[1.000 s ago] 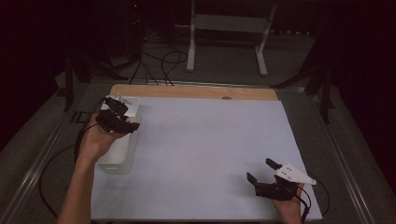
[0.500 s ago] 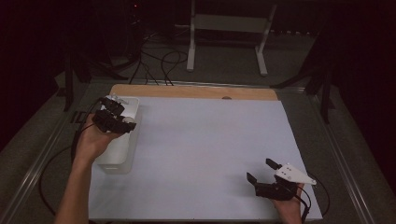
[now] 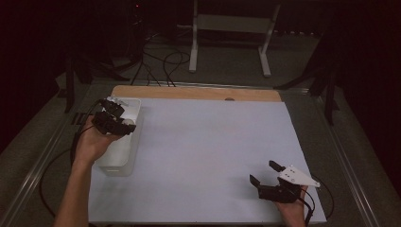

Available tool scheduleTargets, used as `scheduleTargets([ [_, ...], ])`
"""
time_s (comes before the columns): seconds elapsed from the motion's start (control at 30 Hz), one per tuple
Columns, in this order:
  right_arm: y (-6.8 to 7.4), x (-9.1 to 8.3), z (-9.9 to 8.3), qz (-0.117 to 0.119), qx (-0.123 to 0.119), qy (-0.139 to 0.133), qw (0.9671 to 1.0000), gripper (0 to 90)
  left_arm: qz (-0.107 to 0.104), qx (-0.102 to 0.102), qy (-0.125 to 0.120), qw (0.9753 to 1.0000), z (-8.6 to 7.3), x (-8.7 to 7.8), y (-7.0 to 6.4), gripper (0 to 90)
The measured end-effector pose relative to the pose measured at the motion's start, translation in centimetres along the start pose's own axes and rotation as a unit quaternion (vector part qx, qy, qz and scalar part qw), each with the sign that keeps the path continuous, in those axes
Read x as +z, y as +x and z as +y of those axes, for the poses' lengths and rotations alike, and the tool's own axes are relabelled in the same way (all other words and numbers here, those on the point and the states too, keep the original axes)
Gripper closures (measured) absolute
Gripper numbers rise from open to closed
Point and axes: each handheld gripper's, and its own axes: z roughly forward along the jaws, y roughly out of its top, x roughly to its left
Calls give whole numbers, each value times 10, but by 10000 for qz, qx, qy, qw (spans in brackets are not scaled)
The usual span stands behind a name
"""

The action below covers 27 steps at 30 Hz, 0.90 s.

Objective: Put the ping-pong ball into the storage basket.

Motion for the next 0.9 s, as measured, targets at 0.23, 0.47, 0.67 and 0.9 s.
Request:
scheduleTargets([
  [0.23,0,0,0,0,12,1,10000,77,19,-52,-22,10000,-2,-1,4,513],
  [0.47,0,0,0,-4,8,-10,10000,76,32,-84,-4,10000,-4,-1,7,513],
  [0.67,0,0,0,-7,1,-7,10000,77,35,-129,-11,9999,-6,-1,10,513],
  [0.9,0,0,0,-14,1,-12,10000,76,67,-154,2,9999,-10,0,13,513],
])
